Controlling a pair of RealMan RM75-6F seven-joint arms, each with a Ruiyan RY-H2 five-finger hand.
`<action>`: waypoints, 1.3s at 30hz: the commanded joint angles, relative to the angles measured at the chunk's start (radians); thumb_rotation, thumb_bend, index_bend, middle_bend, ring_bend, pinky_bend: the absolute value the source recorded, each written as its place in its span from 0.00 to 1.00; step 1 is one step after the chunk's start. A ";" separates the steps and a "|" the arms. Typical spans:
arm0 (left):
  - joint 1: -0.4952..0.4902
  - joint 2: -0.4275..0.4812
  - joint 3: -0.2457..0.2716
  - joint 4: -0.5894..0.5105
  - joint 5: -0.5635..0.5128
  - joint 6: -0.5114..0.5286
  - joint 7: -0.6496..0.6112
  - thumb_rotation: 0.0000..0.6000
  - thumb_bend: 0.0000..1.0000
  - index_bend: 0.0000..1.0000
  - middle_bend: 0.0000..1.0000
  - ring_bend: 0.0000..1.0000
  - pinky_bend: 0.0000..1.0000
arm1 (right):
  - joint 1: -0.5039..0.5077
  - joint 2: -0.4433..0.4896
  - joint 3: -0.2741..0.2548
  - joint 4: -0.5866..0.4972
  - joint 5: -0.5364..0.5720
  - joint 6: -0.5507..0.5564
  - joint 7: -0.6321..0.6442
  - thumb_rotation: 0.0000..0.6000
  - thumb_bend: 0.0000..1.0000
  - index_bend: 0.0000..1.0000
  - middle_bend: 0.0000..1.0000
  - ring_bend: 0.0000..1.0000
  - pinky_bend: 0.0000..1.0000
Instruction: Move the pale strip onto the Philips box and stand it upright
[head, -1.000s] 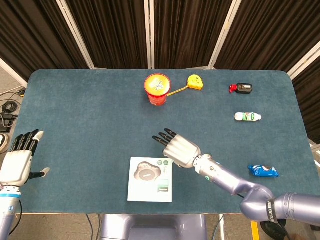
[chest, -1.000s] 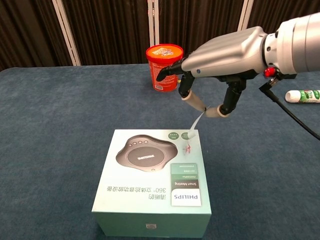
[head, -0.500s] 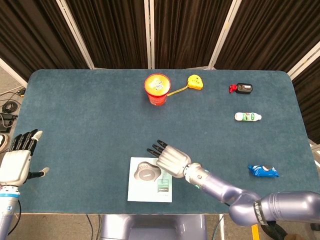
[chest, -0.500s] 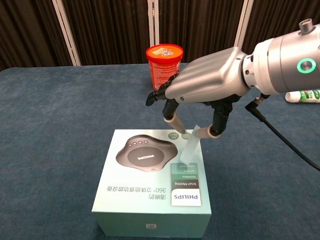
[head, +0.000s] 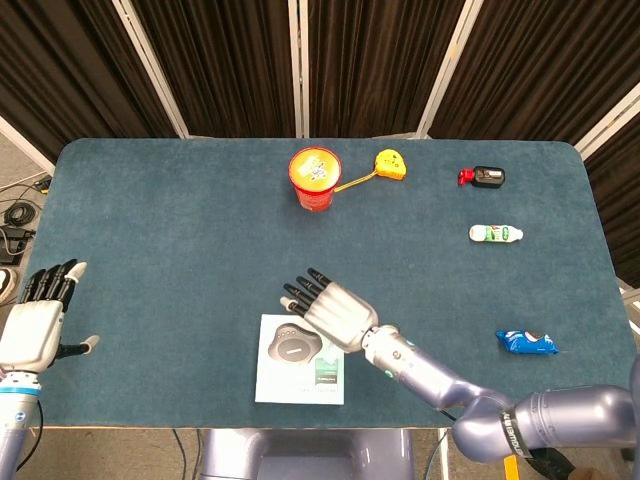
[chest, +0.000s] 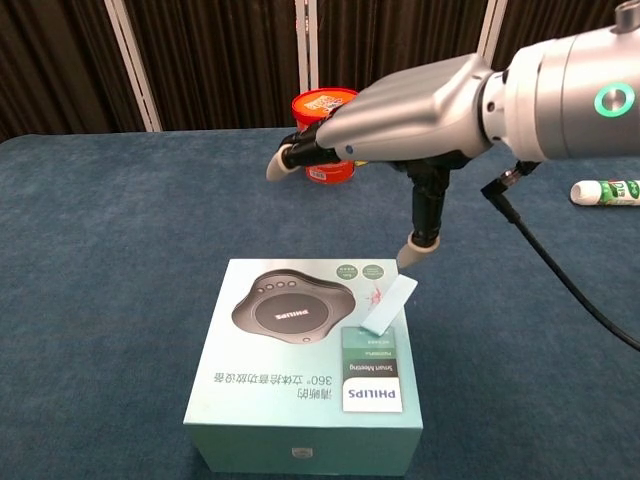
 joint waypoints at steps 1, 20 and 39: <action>0.000 0.000 0.002 0.000 0.004 -0.001 -0.004 1.00 0.00 0.00 0.00 0.00 0.00 | -0.052 0.049 -0.005 0.000 -0.102 0.041 0.062 1.00 0.01 0.00 0.00 0.00 0.00; -0.157 0.035 -0.014 0.011 0.202 -0.173 -0.154 1.00 0.60 0.00 0.00 0.00 0.00 | -0.579 0.161 -0.179 0.527 -0.574 0.532 0.669 1.00 0.00 0.00 0.00 0.00 0.00; -0.675 -0.057 -0.133 -0.111 0.073 -0.787 -0.137 1.00 0.95 0.30 0.00 0.00 0.00 | -0.804 0.149 -0.116 0.406 -0.412 0.551 0.752 1.00 0.00 0.00 0.00 0.00 0.00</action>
